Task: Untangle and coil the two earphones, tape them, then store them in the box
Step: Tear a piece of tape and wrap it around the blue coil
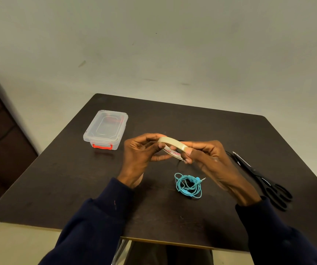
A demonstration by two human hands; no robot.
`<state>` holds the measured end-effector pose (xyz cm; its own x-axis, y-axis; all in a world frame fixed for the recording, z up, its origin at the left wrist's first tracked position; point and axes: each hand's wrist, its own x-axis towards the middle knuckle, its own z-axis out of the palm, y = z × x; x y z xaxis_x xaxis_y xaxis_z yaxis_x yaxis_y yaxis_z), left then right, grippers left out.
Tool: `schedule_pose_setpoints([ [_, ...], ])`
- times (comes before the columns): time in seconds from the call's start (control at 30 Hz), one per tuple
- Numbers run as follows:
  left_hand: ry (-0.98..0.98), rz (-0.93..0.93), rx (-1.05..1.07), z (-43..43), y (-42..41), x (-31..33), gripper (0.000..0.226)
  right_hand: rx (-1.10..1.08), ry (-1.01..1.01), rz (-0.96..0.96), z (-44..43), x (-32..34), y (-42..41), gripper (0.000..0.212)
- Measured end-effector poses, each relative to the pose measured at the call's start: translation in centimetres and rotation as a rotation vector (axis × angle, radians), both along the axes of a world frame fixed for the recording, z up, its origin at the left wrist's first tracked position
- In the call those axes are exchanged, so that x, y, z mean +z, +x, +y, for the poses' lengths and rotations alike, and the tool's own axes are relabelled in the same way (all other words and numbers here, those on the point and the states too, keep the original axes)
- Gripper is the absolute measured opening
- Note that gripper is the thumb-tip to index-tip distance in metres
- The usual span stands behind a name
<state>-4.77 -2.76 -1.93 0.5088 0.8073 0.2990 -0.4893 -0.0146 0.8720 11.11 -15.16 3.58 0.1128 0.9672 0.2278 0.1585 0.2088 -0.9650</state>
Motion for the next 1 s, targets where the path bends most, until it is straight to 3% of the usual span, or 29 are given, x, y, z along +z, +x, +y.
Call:
schedule_pose_setpoints([
  [0.07,0.159,0.06,0.046,0.4,-0.2,0.16,0.032,-0.062,0.002,0.006,0.13,-0.2,-0.15,0.025],
  [0.2,0.749,0.185,0.249,0.94,-0.33,0.4,0.03,-0.183,0.041,-0.069,0.18,-0.3,-0.73,0.015],
  [0.3,0.968,0.263,0.403,0.92,-0.02,0.0,0.026,-0.212,0.043,-0.072,0.23,-0.33,-0.91,0.019],
  [0.5,0.61,0.139,0.251,0.62,-0.34,0.59,0.016,-0.008,-0.024,0.097,0.04,-0.87,-0.42,0.021],
  [0.73,0.325,0.064,0.146,0.44,-0.41,0.44,0.026,0.073,-0.058,0.148,0.02,-0.74,-0.14,0.028],
  [1.0,0.184,0.044,0.118,0.07,-0.35,0.36,0.029,0.091,-0.051,0.127,-0.01,-0.28,-0.37,0.035],
])
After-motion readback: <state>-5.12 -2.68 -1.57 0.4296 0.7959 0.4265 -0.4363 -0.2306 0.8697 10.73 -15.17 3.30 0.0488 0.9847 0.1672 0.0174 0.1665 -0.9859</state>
